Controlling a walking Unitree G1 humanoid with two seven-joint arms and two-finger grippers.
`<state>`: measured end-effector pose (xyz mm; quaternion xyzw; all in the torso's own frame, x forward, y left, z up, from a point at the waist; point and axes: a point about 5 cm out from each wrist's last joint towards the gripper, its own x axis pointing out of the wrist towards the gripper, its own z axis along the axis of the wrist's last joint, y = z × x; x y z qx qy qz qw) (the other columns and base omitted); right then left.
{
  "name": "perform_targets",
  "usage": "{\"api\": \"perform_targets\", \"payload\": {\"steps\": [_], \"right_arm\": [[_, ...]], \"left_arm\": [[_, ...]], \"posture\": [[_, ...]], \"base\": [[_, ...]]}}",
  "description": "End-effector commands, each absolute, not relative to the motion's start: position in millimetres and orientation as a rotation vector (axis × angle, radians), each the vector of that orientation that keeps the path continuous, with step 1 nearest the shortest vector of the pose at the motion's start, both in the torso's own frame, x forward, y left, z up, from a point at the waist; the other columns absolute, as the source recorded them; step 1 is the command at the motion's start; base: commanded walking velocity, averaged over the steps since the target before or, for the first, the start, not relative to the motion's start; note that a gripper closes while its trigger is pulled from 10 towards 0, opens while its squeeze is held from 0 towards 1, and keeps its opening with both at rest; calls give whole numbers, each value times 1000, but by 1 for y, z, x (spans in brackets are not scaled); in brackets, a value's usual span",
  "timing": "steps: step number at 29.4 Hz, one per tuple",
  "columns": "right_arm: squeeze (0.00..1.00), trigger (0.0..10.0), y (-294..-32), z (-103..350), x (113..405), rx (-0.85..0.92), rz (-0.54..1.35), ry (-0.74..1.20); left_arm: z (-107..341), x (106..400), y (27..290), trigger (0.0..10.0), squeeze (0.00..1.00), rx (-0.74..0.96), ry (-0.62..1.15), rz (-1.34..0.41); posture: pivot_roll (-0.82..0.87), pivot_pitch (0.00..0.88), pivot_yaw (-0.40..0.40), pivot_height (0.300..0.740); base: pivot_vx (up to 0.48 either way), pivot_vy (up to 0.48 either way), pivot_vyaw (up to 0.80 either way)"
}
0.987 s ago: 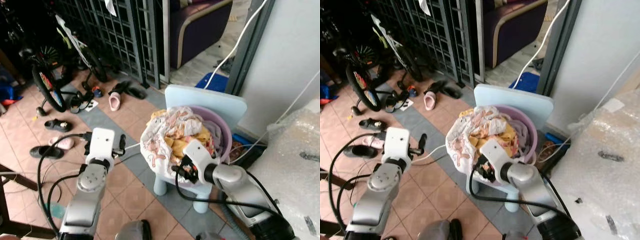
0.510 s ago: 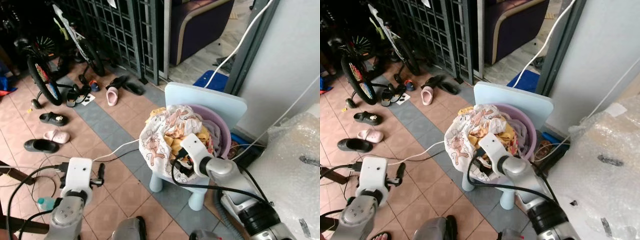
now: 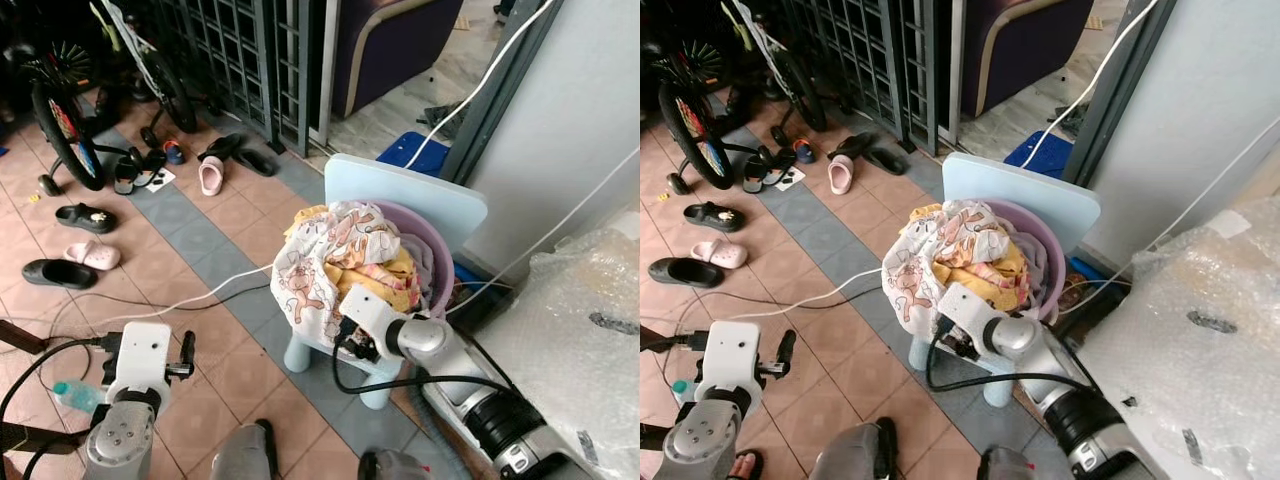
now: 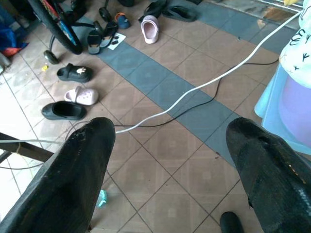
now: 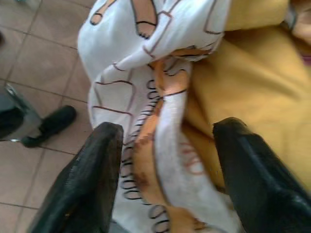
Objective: Clothes washing
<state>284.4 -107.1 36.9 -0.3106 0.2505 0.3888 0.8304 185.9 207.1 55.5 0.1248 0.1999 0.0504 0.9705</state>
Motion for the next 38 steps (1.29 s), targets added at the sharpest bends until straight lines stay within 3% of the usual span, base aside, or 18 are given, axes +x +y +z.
{"api": "perform_targets", "payload": {"steps": [1, 27, 38], "right_arm": [[0, 0, -107, 36, 286, -689, 836, 522], [0, 0, -110, 25, 282, -701, 898, 533], [0, 0, -110, 32, 295, -700, 790, 451]], "left_arm": [[58, 184, 208, 10000, 0, 245, 398, 119], [57, 190, 206, 10000, 0, 237, 383, 135], [65, 208, 204, 10000, 0, 239, 327, 131]], "posture": [[77, 164, -13, 740], [63, 164, -22, 740], [56, 133, -3, 740]], "base": [[0, 0, 0], [0, 0, 0], [0, 0, 0]]}}
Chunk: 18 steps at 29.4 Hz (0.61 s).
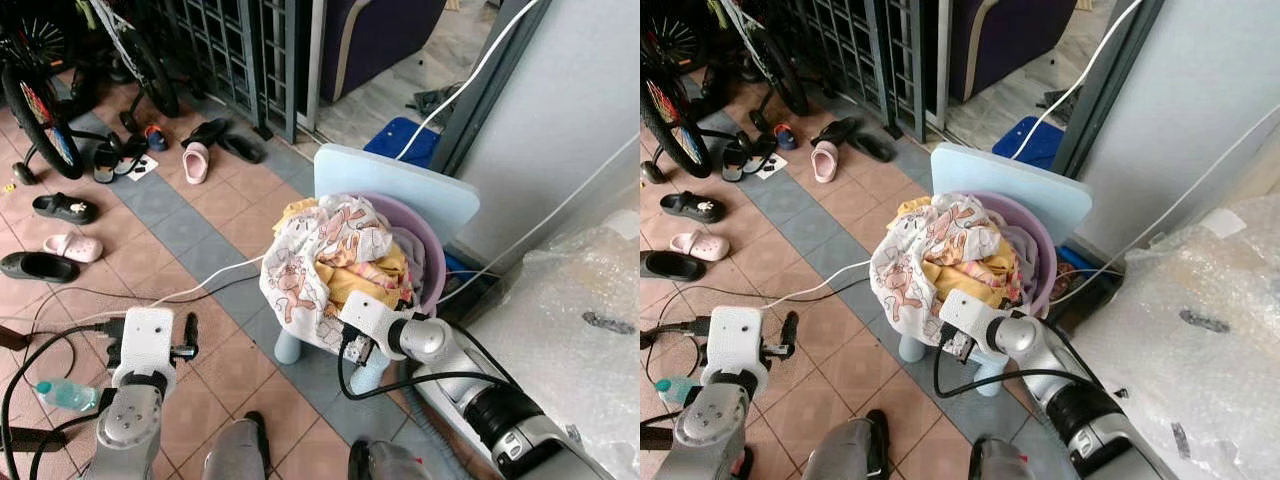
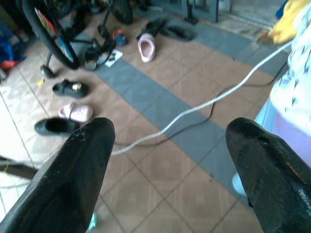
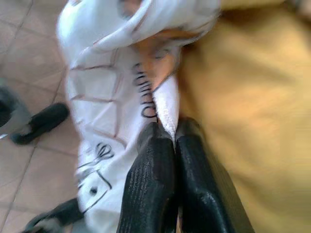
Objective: Clothes washing
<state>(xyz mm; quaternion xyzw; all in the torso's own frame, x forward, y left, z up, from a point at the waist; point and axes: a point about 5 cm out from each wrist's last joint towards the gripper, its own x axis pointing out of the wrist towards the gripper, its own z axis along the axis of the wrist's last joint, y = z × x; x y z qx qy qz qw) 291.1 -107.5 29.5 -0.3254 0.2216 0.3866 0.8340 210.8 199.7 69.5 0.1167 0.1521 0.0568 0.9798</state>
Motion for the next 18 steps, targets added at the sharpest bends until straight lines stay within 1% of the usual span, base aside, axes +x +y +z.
{"api": "perform_targets", "payload": {"steps": [1, 7, 8, 11, 12, 13, 15, 16, 17, 18], "right_arm": [[0, 0, -112, 34, 298, -706, 770, 444], [0, 0, -118, 51, 311, -625, 699, 389], [0, 0, -114, 65, 317, -557, 674, 326], [0, 0, -110, 85, 326, -482, 639, 232], [0, 0, -108, 115, 339, -394, 569, 105], [0, 0, -109, 139, 349, -342, 492, 13], [0, 0, -113, 158, 357, -299, 427, -46], [0, 0, -118, 178, 363, -249, 370, -109], [0, 0, -118, 178, 363, -249, 370, -109], [0, 0, -123, 196, 368, -210, 322, -164]], "left_arm": [[65, 209, 205, 10000, 0, 241, 326, 130], [65, 218, 205, 10000, 0, 246, 317, 122], [67, 224, 201, 10000, 0, 241, 301, 107], [69, 231, 197, 10000, 0, 238, 286, 90], [71, 238, 194, 10000, 0, 234, 271, 79], [73, 243, 192, 10000, 0, 231, 261, 72], [74, 247, 191, 10000, 0, 230, 255, 65], [75, 250, 189, 10000, 0, 231, 249, 53], [75, 250, 189, 10000, 0, 231, 249, 53], [75, 253, 188, 10000, 0, 234, 245, 41]], "posture": [[53, 124, 0, 740], [35, 78, 24, 740], [30, 63, 30, 740], [24, 49, 36, 740], [19, 34, 43, 740], [11, 18, 54, 740], [5, 12, 62, 740], [2, 7, 68, 740], [2, 7, 68, 740], [-1, 1, 75, 740]], "base": [[0, 0, 0], [0, 0, 0], [0, 0, 0], [0, 0, 0], [0, 0, 0], [0, 0, 0], [0, 0, 0], [0, 0, 0], [0, 0, 0], [0, 0, 0]]}}
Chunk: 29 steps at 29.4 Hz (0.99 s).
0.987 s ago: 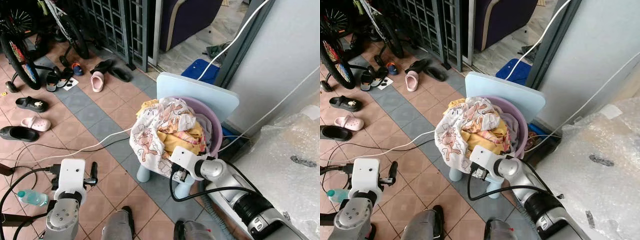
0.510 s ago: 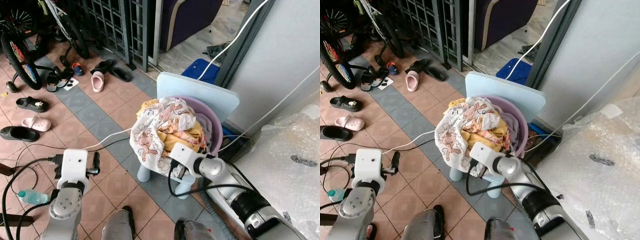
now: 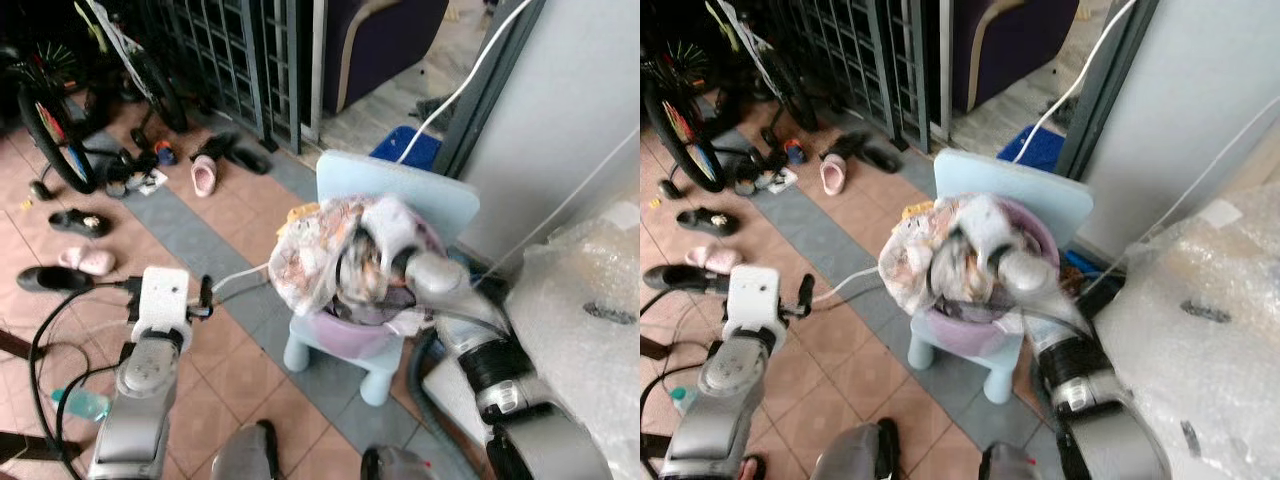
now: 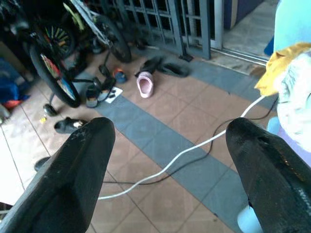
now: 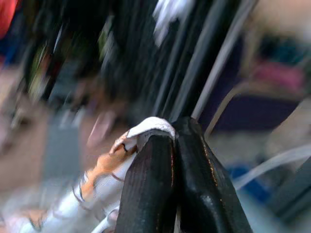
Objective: Clothes washing
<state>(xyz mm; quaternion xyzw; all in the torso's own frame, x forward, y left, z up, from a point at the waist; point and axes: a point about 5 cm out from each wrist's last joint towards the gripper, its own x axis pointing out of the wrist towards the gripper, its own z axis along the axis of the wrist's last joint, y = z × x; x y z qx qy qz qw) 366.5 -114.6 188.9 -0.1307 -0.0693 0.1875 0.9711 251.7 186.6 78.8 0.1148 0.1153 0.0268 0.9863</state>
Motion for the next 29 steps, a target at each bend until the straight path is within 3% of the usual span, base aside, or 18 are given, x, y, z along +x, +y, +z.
{"api": "perform_targets", "payload": {"steps": [1, 4, 10, 16, 24, 29], "right_arm": [[0, 0, -123, 196, 368, -210, 322, -164], [0, 0, -132, 223, 374, -160, 250, -254], [0, 0, -146, 231, 372, -133, 140, -302], [0, 0, -158, 171, 353, -210, 54, -83], [0, 0, -196, 173, 348, -261, -185, -95], [0, 0, -202, 154, 347, -319, -209, 17]], "left_arm": [[75, 253, 188, 10000, 0, 234, 245, 41], [75, 257, 186, 10000, 0, 239, 241, 25], [81, 260, 182, 10000, 0, 235, 196, 37], [78, 259, 176, 10000, 0, 265, 194, 58], [77, 259, 177, 10000, 0, 274, 196, 64], [80, 265, 176, 10000, 0, 296, 180, 75]], "posture": [[-1, 1, 75, 740], [-2, 0, 86, 740], [3, 0, 87, 740], [1, 0, 93, 740], [-9, 0, 103, 740], [-16, 0, 105, 740]], "base": [[0, 0, 0], [0, 0, 0], [0, 0, 0], [0, 0, 0], [0, 0, 0], [0, 0, 0]]}}
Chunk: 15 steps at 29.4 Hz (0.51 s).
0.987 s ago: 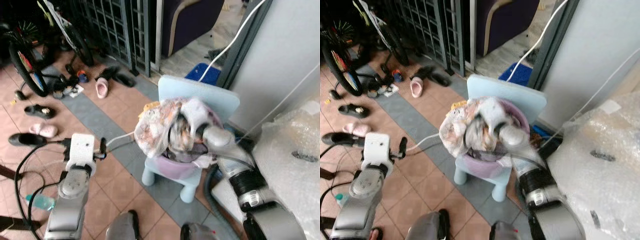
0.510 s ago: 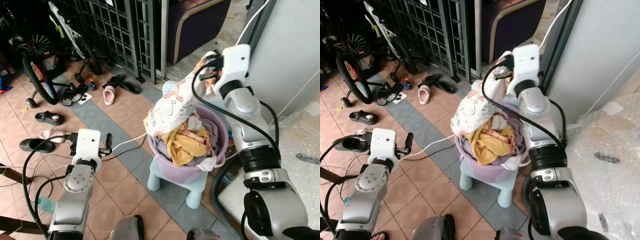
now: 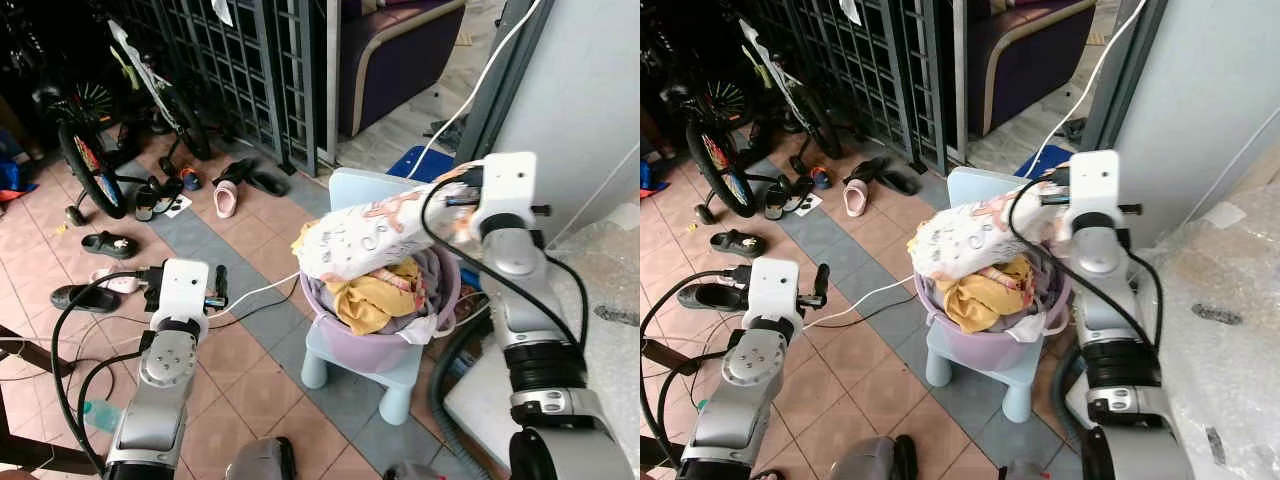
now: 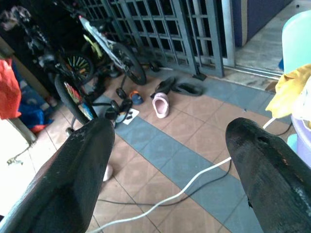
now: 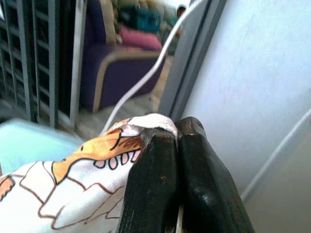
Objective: Clothes washing
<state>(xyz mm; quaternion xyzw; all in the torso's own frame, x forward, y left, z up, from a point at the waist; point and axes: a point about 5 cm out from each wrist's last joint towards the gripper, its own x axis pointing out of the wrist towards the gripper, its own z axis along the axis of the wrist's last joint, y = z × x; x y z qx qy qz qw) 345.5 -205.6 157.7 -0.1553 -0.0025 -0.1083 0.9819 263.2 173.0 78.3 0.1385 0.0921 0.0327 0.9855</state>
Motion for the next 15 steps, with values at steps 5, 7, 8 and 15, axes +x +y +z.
{"api": "perform_targets", "payload": {"steps": [5, 7, 8, 15], "right_arm": [[0, 0, -166, 109, 331, -243, -37, 230], [0, 0, -161, 105, 328, -236, -4, 248], [0, 1098, -152, 99, 325, -244, 56, 278], [0, 9765, -140, 97, 320, -197, 130, 281]], "left_arm": [[76, 259, 176, 10000, 0, 285, 198, 74], [75, 258, 175, 10000, 0, 282, 201, 69], [74, 257, 173, 10000, 0, 278, 205, 62], [74, 257, 168, 10000, 0, 252, 209, 42]], "posture": [[-7, 0, 96, 740], [-7, 1, 95, 740], [-7, 4, 93, 740], [-11, 3, 93, 740]], "base": [[0, 0, 0], [0, 0, 0], [0, 0, 0], [0, 0, 0]]}}
